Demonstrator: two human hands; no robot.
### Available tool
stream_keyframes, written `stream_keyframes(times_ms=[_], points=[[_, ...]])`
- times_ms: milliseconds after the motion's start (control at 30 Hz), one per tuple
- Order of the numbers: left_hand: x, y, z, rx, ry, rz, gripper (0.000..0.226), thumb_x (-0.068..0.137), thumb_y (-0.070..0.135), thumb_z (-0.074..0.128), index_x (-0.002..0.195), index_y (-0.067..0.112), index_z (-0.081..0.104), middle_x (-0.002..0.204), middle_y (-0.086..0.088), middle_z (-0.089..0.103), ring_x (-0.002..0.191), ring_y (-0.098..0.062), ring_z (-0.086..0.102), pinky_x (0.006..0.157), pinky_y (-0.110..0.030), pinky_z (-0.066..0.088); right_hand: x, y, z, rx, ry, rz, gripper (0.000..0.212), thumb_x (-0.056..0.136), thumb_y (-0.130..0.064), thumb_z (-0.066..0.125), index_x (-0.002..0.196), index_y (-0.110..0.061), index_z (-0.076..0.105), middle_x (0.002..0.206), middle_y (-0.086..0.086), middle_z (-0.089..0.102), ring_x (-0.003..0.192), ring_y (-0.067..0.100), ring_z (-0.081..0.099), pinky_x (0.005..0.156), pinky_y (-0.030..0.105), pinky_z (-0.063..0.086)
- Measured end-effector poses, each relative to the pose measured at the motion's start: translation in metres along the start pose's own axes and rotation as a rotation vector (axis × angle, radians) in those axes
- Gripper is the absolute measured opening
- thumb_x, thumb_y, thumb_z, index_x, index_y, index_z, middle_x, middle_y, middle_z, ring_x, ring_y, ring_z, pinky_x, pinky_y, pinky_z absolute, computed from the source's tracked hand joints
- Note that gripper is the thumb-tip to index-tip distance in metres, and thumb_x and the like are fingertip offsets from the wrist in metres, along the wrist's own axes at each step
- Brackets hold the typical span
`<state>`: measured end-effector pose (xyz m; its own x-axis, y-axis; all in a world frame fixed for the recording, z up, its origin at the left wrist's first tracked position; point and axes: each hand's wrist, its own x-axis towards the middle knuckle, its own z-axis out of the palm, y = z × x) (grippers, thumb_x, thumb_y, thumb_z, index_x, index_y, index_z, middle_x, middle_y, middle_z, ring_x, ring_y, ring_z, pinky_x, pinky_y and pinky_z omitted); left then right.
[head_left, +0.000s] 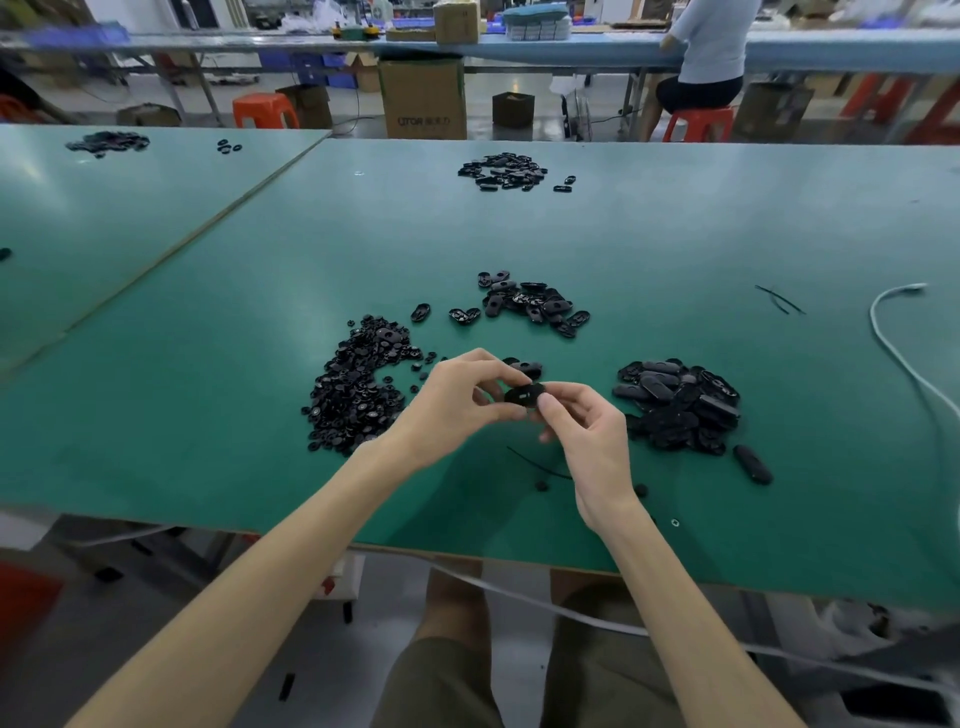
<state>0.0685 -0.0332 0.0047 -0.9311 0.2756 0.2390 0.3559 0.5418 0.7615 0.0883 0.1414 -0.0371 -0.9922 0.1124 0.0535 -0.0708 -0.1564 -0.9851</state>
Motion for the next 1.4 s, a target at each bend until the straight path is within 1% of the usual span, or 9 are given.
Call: stream_keyframes(times_ms=[200,400,634,834,1000,1067,1167,1267,1400], points=[[0.006,-0.021,-0.035,0.195,0.15,-0.144,0.021,0.1,0.013,0.065,0.117,0.021,0.073,0.109,0.009,0.068,0.086,-0.003,0.065,0.09,-0.024,0.055,0.001,0.0,0.001,0.066,0.043,0.018,0.004,0.102,-0.006,0.063,0.105,-0.007,0.066,0.089,-0.001,0.08,0.092,0.021,0.077,0.068,0.024,0.058],[0.007,-0.039,-0.052,0.476,0.114,-0.2,0.024,0.103,0.007,0.057,0.12,0.014,0.072,0.114,-0.002,0.065,0.098,-0.017,0.065,0.095,-0.035,0.054,0.003,-0.001,0.001,0.084,0.052,0.03,0.007,0.106,-0.005,0.054,0.105,-0.007,0.061,0.099,0.014,0.072,0.076,0.019,0.076,0.057,0.023,0.054],[0.027,-0.048,-0.04,0.657,0.081,-0.21,0.037,0.106,0.005,0.05,0.141,0.009,0.061,0.134,-0.013,0.062,0.126,-0.032,0.055,0.107,-0.044,0.046,0.003,0.003,-0.001,-0.018,0.036,0.007,0.017,0.106,-0.009,0.056,0.101,-0.013,0.071,0.074,-0.007,0.07,0.061,0.009,0.06,0.057,0.021,0.05],[0.041,-0.05,-0.033,0.749,0.067,-0.178,0.024,0.104,0.017,0.06,0.122,0.014,0.075,0.119,-0.011,0.065,0.115,-0.03,0.056,0.101,-0.039,0.044,0.002,0.003,-0.001,-0.044,0.037,0.018,0.021,0.106,-0.013,0.057,0.097,-0.017,0.077,0.069,-0.014,0.064,0.059,0.005,0.052,0.054,0.017,0.043],[0.04,-0.05,-0.03,0.824,0.093,-0.134,0.019,0.104,0.02,0.06,0.111,0.013,0.076,0.11,-0.01,0.069,0.105,-0.029,0.06,0.097,-0.037,0.045,0.001,0.001,0.0,-0.008,0.002,-0.001,0.017,0.107,-0.011,0.056,0.106,-0.011,0.072,0.071,0.007,0.068,0.055,0.016,0.066,0.048,0.023,0.045],[0.037,-0.049,-0.028,0.73,0.133,-0.153,0.019,0.104,0.018,0.058,0.109,0.01,0.074,0.106,-0.009,0.069,0.1,-0.028,0.062,0.093,-0.038,0.047,0.002,0.001,0.0,-0.007,0.001,-0.01,0.016,0.107,-0.008,0.055,0.11,-0.012,0.071,0.084,0.018,0.071,0.06,0.017,0.07,0.05,0.024,0.048],[0.03,-0.037,-0.023,0.354,0.223,-0.223,0.012,0.101,0.014,0.062,0.102,0.011,0.074,0.093,-0.002,0.071,0.083,-0.016,0.065,0.081,-0.027,0.052,0.004,0.001,0.001,0.033,0.012,-0.014,0.02,0.105,-0.002,0.055,0.119,-0.01,0.067,0.102,0.016,0.069,0.076,0.022,0.079,0.057,0.025,0.056],[0.019,-0.018,-0.011,-0.034,0.214,-0.245,0.01,0.097,0.011,0.068,0.094,0.018,0.075,0.078,0.005,0.075,0.064,-0.005,0.067,0.065,-0.012,0.047,0.004,0.0,0.002,0.095,0.018,-0.022,0.021,0.103,0.003,0.058,0.119,-0.007,0.068,0.103,0.013,0.07,0.089,0.029,0.079,0.071,0.029,0.063],[0.006,0.001,0.009,-0.292,0.226,-0.209,0.009,0.094,0.006,0.07,0.092,0.013,0.074,0.08,0.0,0.078,0.061,-0.008,0.068,0.059,-0.01,0.044,0.003,0.002,0.0,0.142,0.042,-0.035,0.015,0.097,0.001,0.069,0.108,-0.008,0.071,0.104,0.009,0.08,0.101,0.028,0.077,0.083,0.032,0.063]])
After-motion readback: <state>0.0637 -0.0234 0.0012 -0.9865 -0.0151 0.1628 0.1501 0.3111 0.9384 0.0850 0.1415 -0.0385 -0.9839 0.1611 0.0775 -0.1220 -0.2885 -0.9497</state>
